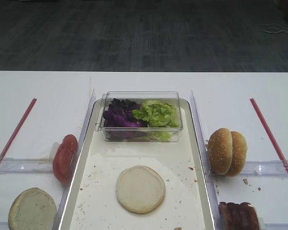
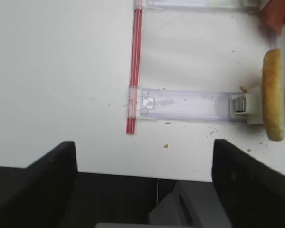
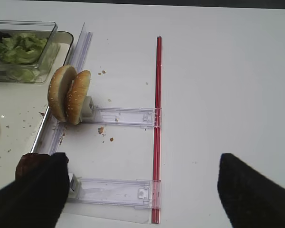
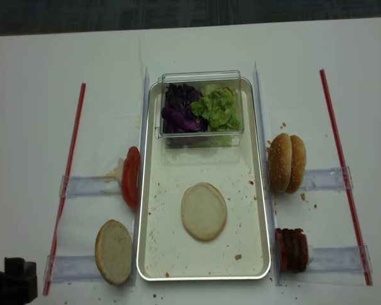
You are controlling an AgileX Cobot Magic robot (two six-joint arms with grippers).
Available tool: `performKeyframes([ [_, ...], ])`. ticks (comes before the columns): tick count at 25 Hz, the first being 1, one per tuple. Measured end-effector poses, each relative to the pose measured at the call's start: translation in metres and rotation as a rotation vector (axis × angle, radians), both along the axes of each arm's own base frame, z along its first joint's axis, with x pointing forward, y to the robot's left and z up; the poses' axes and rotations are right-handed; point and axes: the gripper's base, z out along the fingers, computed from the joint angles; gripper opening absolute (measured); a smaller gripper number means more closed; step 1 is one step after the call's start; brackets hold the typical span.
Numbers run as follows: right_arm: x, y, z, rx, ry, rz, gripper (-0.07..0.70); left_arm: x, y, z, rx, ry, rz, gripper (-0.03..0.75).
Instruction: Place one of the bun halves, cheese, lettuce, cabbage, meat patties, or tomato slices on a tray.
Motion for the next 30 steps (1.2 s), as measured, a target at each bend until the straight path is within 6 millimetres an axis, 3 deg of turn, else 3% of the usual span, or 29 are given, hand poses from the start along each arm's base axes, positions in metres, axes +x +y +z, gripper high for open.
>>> performKeyframes([
  [16,0.0,0.0,0.0,-0.002,0.0,0.001,0.66,-0.064,0.002,0.01,0.03,-0.431,-0.055,0.567],
  [30,0.0,0.0,0.0,-0.004,0.0,0.001,0.66,-0.069,0.002,0.009,0.054,-0.452,-0.081,0.567],
])
